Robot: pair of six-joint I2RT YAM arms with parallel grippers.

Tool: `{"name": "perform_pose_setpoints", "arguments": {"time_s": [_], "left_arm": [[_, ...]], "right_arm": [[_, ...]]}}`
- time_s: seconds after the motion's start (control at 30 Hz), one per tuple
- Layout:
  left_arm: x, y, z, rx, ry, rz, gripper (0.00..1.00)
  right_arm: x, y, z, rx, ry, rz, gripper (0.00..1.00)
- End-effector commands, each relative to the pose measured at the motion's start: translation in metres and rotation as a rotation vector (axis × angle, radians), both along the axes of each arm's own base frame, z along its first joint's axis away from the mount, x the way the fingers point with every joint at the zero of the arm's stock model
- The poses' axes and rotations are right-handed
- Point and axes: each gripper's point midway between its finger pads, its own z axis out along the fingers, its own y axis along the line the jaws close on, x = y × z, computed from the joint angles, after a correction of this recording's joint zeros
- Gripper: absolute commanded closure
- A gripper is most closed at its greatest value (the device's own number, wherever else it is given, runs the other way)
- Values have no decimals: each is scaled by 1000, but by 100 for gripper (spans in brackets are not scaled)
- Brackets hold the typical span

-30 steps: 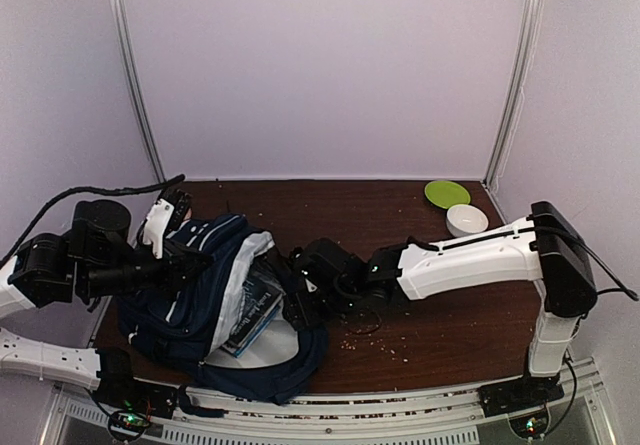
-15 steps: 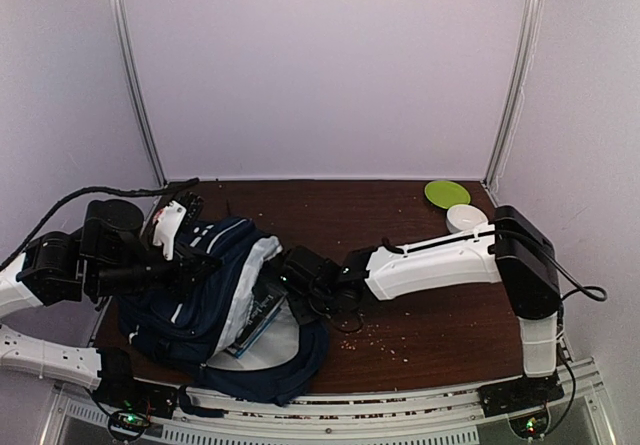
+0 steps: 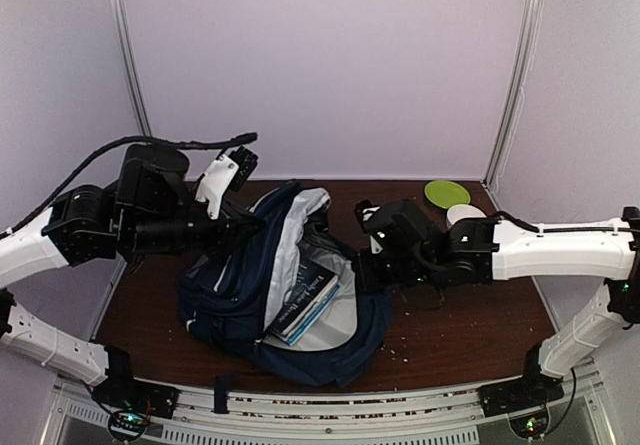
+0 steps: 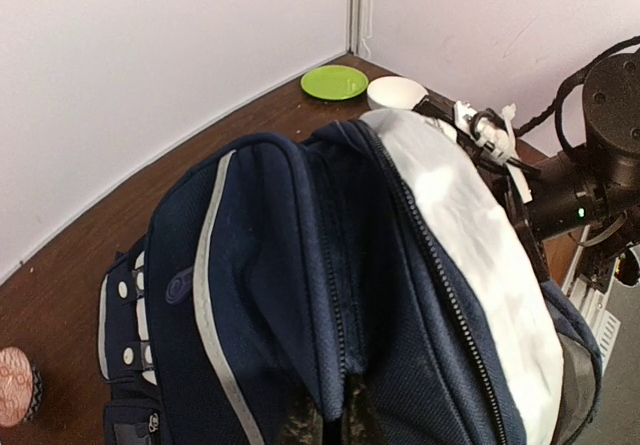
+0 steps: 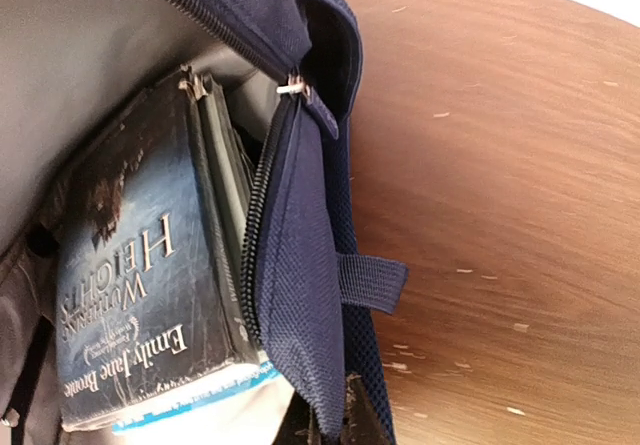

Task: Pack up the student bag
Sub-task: Adjust the student bag at the center of the board.

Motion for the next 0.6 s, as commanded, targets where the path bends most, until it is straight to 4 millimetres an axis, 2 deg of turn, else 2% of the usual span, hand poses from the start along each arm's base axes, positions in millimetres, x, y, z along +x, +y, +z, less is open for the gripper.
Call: {"name": "perform_pose_setpoints", "arguments": {"time_s": [0.0,0.07,0.13,0.23,0.33,0.43,0.57], "left_arm": [[20,-51,82,-216,-205,-78,100],[36,-71,71,-227,-184,-113,100],[59,-84,61,-243,-179,-115,100],[96,-97,54,-243,-212,-105,100],[128,-113,50,-211,-236,-119,100],[140,-134,31,-183,-210,-160,100],[135,-152,-16,-179,-71,-217,100]], "right_arm": [[30,-49,51,123,-150,-199,100],[36,-68,38,138,-130,-247,100],[42,-83,22,165,-141,-291,100],[59,-94,8,212,-153,-356,100],[82,-97,3,231,-175,-408,100],[108,-97,-2,229,-163,-420,100],[125,-92,-20,158,-118,-376,100]]}}
